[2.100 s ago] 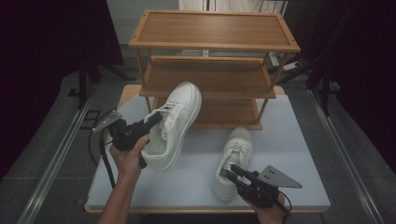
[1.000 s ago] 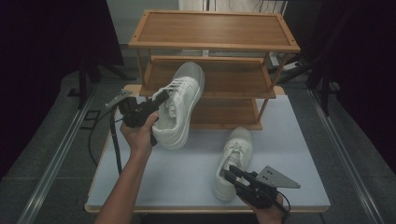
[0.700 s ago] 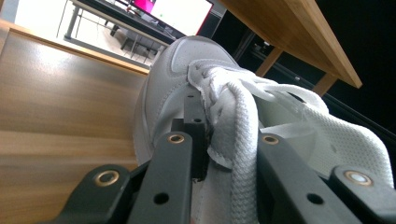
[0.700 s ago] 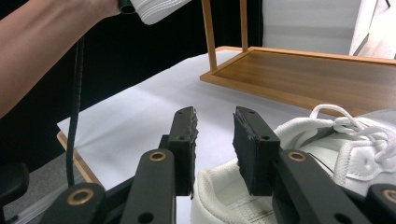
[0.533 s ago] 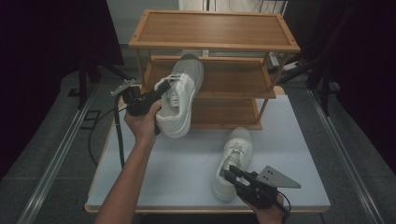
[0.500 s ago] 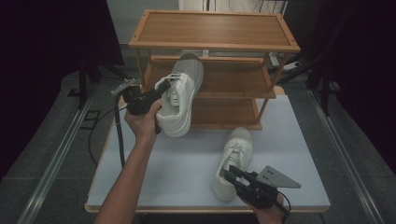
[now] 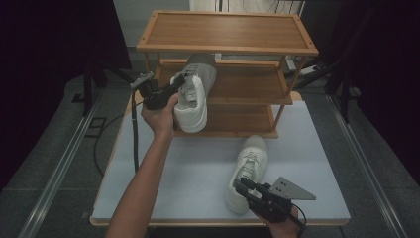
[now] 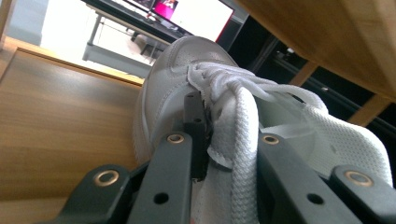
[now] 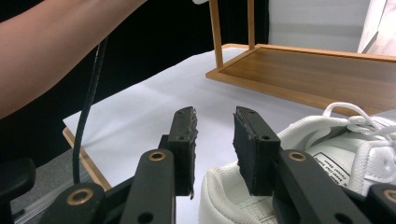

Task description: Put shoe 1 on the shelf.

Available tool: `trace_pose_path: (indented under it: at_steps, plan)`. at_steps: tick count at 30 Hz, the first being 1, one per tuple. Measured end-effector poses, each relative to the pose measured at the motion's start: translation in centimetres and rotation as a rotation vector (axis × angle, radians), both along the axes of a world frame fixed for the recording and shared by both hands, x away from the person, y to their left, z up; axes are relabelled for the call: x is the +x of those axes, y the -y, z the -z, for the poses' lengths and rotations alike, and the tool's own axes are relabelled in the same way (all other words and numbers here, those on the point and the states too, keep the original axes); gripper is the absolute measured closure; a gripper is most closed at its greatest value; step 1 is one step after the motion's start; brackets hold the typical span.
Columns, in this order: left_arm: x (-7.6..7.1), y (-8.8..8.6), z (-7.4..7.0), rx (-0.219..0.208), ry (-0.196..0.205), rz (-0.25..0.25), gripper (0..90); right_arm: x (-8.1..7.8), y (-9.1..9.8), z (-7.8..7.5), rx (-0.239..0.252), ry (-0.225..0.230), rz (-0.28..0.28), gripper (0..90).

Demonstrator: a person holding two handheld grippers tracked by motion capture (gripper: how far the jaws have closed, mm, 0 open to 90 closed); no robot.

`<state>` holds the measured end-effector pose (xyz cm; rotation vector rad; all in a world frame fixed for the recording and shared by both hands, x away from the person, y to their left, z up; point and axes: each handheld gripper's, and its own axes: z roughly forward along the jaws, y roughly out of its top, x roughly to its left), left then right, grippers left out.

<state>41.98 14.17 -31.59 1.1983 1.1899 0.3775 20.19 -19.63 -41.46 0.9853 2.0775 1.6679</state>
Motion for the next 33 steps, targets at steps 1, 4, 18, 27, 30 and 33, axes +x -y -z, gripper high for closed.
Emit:
trace_pose_path:
  at_steps: [1, 4, 18, 27, 30, 33]
  plan:
    - [0.3, 0.1, 0.0, 0.001, 0.0, -0.005, 82.0, 0.0, 0.0, 0.0, -0.001, -0.001, -0.002, 67.9]
    - [0.8, 0.2, -0.1, -0.003, -0.005, -0.01, 82.0, 0.0, 0.1, 0.0, -0.002, -0.002, 0.002, 67.9]
    - [3.1, 1.4, -0.5, 0.009, -0.029, -0.033, 81.5, 0.0, -0.5, 0.4, -0.021, -0.01, -0.014, 67.7]
    - [3.4, 1.6, -0.4, -0.01, -0.036, -0.034, 80.0, 0.0, -0.8, 0.6, -0.029, -0.013, -0.023, 67.5]
    - [3.5, 1.7, -0.3, -0.025, -0.036, -0.025, 77.3, 0.0, -0.9, 0.6, -0.03, -0.013, -0.025, 67.5]
    - [3.6, 1.8, -0.2, -0.033, -0.034, -0.007, 72.4, 0.0, -0.9, 0.6, -0.03, -0.014, -0.027, 67.5]
